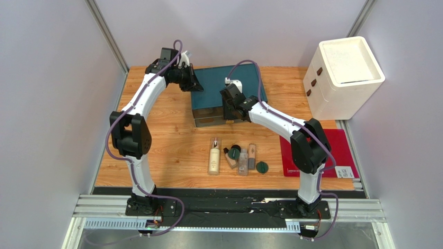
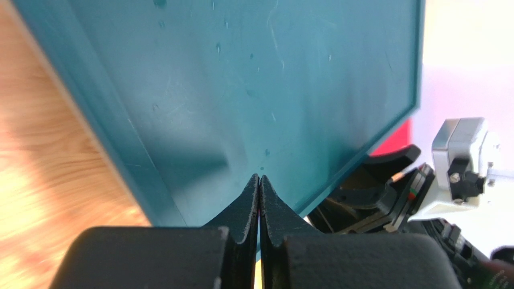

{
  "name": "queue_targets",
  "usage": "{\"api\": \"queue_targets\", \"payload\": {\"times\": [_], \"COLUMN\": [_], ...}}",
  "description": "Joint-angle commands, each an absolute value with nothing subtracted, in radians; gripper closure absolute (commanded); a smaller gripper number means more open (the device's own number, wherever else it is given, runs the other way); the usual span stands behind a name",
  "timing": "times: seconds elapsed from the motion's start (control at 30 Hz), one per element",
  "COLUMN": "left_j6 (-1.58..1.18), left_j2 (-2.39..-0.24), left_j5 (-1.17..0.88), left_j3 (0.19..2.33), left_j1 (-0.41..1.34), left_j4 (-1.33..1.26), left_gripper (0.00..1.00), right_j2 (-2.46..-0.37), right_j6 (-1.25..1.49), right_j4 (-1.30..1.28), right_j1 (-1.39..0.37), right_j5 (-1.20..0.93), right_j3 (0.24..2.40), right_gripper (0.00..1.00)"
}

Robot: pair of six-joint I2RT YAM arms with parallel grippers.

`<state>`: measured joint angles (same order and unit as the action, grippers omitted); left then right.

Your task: Organize the makeup

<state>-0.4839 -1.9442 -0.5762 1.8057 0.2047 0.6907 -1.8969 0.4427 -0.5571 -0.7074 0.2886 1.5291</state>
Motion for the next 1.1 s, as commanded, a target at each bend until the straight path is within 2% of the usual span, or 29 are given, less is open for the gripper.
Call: {"api": "queue_targets", "payload": {"times": [0.0,0.1,0.37,0.53,1.07], "left_j6": [-0.321,-0.288,-0.301,-0.272,-0.302], "left_j2": [-1.971,-2.023,-2.083,-2.167,-2.241], "left_j5": [-0.37,-0.288,-0.187,-0.077,-0.127], "left_j3": [2.009,2.057,2.014,2.094,2.131], "left_j1": [0.279,0.296,0.313,0.337,0.337], "left_j4": [0.863,0.945,1.002,1.115,1.127], "left_gripper": [1.0,1.0,1.0,1.0,1.0], "right_j2": [-1.901,-1.884,-1.844,-1.825,-1.77], "right_j6": [0.411,0.42,0.414,0.416,0.362], "right_j4": [-0.569,-0.563,-0.566,-0.569,-0.581], "right_j1": [-0.69,-0.69,-0.689,-0.69,-0.748], "right_j5": [0.322,0.316,0.325,0.31,0.271], "right_j3": [1.537,1.51,1.473,1.456,1.387], "right_gripper": [1.0,1.0,1.0,1.0,1.0]}}
